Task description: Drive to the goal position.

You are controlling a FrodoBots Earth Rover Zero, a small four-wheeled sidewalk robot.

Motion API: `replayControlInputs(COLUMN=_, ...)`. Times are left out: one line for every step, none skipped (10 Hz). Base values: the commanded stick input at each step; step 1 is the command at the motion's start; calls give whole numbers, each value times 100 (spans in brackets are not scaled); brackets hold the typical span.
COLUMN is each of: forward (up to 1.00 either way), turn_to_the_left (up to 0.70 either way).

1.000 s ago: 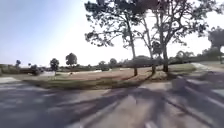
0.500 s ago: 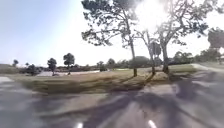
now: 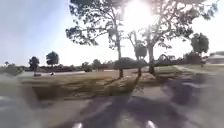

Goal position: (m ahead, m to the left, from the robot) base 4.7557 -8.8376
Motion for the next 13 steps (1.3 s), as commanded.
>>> replayControlInputs(forward=92, turn_to_the_left=-36)
replayControlInputs(forward=92, turn_to_the_left=-36)
replayControlInputs(forward=92, turn_to_the_left=-36)
replayControlInputs(forward=92, turn_to_the_left=-36)
replayControlInputs(forward=92, turn_to_the_left=-37)
replayControlInputs(forward=92, turn_to_the_left=-37)
replayControlInputs(forward=92, turn_to_the_left=-36)
replayControlInputs(forward=92, turn_to_the_left=-37)
replayControlInputs(forward=92, turn_to_the_left=-36)
replayControlInputs(forward=92, turn_to_the_left=-37)
replayControlInputs(forward=93, turn_to_the_left=-37)
replayControlInputs(forward=93, turn_to_the_left=-37)
replayControlInputs(forward=92, turn_to_the_left=-36)
